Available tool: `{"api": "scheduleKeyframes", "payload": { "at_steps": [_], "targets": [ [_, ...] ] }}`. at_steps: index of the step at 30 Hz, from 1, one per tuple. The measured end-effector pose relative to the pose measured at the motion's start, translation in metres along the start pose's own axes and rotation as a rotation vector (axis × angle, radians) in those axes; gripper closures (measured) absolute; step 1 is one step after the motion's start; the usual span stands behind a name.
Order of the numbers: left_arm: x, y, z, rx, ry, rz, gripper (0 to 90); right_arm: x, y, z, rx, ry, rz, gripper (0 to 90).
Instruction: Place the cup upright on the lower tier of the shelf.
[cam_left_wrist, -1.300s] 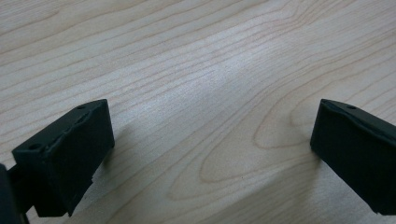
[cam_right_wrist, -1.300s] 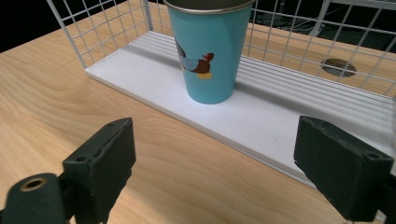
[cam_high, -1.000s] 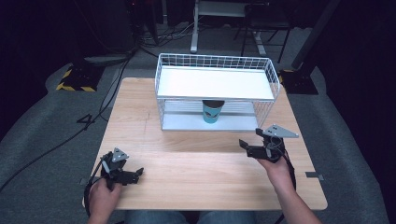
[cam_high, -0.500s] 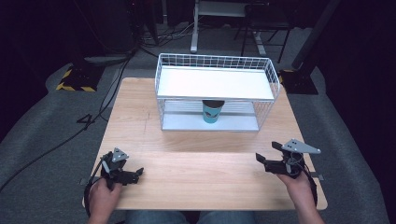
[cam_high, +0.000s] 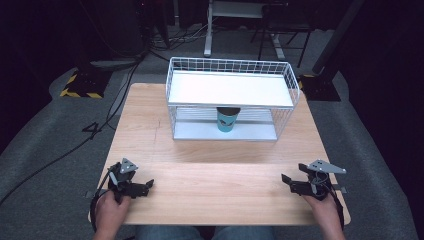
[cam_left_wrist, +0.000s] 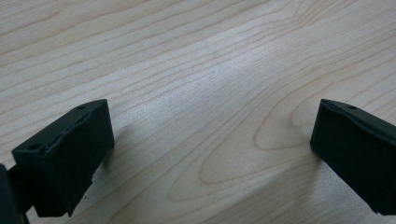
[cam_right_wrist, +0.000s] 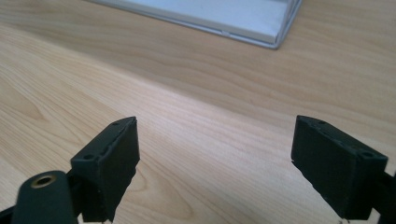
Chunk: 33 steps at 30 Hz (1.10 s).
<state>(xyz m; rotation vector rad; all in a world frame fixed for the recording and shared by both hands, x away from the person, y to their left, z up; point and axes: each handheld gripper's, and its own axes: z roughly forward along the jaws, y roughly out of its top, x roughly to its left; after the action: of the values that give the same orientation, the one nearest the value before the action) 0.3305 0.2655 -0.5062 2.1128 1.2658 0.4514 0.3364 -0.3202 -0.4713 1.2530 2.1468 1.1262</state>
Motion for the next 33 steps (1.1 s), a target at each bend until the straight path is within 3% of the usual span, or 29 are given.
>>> {"api": "scheduleKeyframes", "payload": {
  "at_steps": [1,11,21,23,33],
  "targets": [
    [0.000,0.000,0.000,0.000,0.000,0.000,0.0,-0.002,-0.004,0.002,0.028,-0.009,0.000,15.9],
    [0.000,0.001,0.001,0.000,-0.002,-0.001,0.0,-0.004,-0.014,0.012,0.104,-0.044,-0.045,15.9],
    [0.000,0.001,0.001,-0.001,-0.002,-0.001,0.0,0.000,-0.019,0.022,0.151,-0.033,-0.079,14.6],
    [0.000,0.001,0.001,0.000,-0.003,-0.001,0.0,-0.001,-0.022,0.025,0.129,-0.010,-0.066,12.9],
    [0.000,0.001,0.001,0.006,-0.001,0.001,0.0,0.000,-0.023,0.026,0.124,-0.003,-0.068,10.4]
  ]
}}
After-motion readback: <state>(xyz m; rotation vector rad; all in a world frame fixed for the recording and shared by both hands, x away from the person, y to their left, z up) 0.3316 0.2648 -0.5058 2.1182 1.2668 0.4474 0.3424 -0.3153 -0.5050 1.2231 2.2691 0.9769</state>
